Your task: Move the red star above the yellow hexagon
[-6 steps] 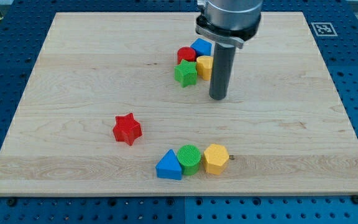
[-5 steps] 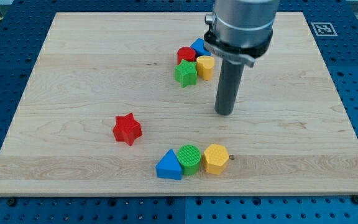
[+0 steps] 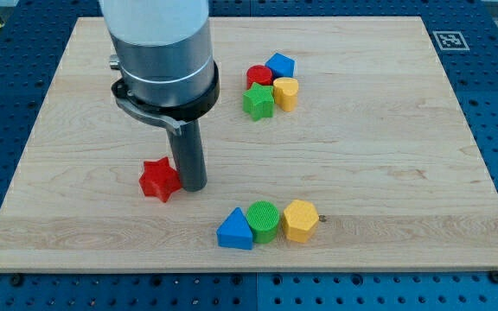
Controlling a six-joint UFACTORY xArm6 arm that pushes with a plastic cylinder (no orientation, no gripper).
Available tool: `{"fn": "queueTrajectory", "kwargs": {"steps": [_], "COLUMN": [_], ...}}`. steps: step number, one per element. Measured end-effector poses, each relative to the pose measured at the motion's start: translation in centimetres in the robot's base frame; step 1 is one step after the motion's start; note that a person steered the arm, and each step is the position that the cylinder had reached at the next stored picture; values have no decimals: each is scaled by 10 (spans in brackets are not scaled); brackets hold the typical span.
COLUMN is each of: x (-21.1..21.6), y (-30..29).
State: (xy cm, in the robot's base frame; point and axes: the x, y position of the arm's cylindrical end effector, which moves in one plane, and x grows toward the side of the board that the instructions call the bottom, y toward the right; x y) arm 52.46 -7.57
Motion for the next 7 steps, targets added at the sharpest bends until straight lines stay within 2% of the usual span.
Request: {"fn": "queueTrajectory", "kwargs": {"steps": [5, 6, 7], "x": [15, 28, 63], "y": [-57, -38, -41]}}
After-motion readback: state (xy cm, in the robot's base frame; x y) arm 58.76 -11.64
